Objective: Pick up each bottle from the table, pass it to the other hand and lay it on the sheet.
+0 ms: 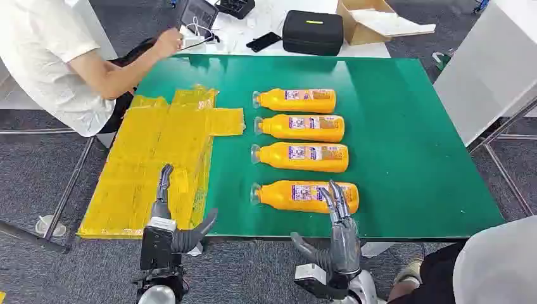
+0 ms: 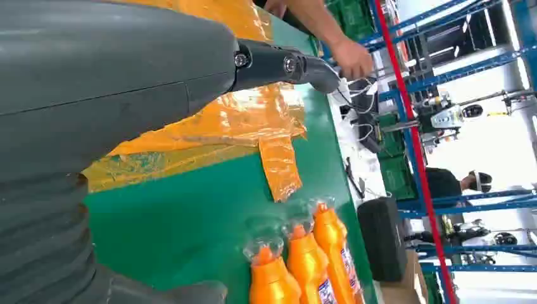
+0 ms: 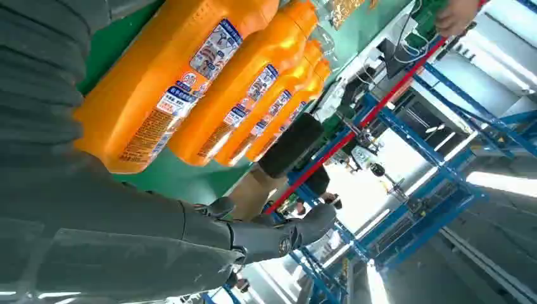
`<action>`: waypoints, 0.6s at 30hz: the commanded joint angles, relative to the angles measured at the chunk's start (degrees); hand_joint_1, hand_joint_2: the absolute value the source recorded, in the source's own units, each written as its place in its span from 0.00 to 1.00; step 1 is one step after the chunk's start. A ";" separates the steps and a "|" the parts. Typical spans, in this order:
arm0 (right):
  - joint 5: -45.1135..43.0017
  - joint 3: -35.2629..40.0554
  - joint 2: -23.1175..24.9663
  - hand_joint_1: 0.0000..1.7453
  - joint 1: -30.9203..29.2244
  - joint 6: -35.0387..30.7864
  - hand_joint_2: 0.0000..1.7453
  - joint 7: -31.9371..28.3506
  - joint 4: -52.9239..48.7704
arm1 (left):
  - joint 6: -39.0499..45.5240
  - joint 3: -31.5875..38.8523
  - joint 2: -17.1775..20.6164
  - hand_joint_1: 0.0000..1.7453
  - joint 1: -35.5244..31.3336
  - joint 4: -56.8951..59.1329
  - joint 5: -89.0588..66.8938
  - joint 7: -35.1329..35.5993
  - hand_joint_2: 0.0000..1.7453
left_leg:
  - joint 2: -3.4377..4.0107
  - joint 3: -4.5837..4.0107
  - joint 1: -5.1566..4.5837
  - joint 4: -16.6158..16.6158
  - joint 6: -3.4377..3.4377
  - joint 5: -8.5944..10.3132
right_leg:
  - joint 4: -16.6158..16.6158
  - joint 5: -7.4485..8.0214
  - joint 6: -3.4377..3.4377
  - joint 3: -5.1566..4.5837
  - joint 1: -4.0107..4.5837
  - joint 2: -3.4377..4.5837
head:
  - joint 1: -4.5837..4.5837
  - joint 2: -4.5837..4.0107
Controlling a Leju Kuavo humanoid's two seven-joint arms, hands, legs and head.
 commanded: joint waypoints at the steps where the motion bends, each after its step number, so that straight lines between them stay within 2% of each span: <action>1: -0.01 -0.04 -0.10 0.00 -1.31 -0.20 1.00 -0.01 3.03 | 0.19 0.97 0.05 0.00 -0.66 2.64 0.29 -0.13 1.00 | 0.06 0.33 -0.01 -0.06 0.04 -0.09 | -0.06 -0.08 -0.08 0.31 0.02 -0.01 | 0.02 0.00; 5: 3.17 -0.45 0.19 0.00 -1.40 -0.20 1.00 1.55 3.36 | 0.58 0.74 0.57 0.00 0.14 1.56 0.27 -0.26 1.00 | 0.07 0.24 0.00 -0.06 0.03 -0.07 | -0.06 -0.05 -0.07 0.23 0.03 0.01 | 0.02 0.00; 6: 4.37 -0.88 0.10 0.00 -1.52 -0.20 1.00 2.25 3.55 | 0.63 0.74 0.63 0.00 0.18 1.50 0.27 -0.26 1.00 | 0.13 0.58 -0.03 -0.07 0.06 -0.20 | -0.05 -0.18 -0.14 0.54 0.03 0.00 | 0.02 0.00; 7: 8.29 -1.58 -0.58 0.00 -1.95 -0.20 1.00 4.36 4.25 | 0.73 0.73 0.62 0.00 0.10 1.57 0.26 -0.26 1.00 | 0.07 0.25 -0.02 -0.06 0.03 -0.07 | -0.05 -0.06 -0.07 0.22 0.01 0.01 | 0.00 0.00; 10: 14.16 -1.31 -5.25 0.00 -4.40 -0.20 1.00 11.04 6.86 | -0.17 0.09 0.55 0.00 -0.52 2.39 0.40 -0.21 1.00 | 0.06 0.40 -0.03 -0.08 0.06 -0.10 | -0.08 -0.09 -0.08 0.39 0.01 -0.03 | 0.00 0.00; 13: 18.30 -1.61 -9.91 0.00 -8.52 4.68 1.00 19.89 11.30 | -1.41 -0.41 0.21 0.00 -1.38 3.82 0.98 0.44 1.00 | 0.05 0.27 -0.04 -0.09 0.08 -0.02 | -0.12 0.00 -0.02 0.27 -0.01 -0.01 | 0.00 0.00; 18: 18.70 -2.91 -11.74 0.00 -13.41 9.24 1.00 21.46 16.66 | -2.25 -1.11 -0.31 0.00 -1.99 5.62 1.62 1.02 1.00 | 0.02 0.28 -0.12 -0.09 0.11 0.01 | -0.11 0.03 0.01 0.30 -0.08 -0.05 | 0.02 0.00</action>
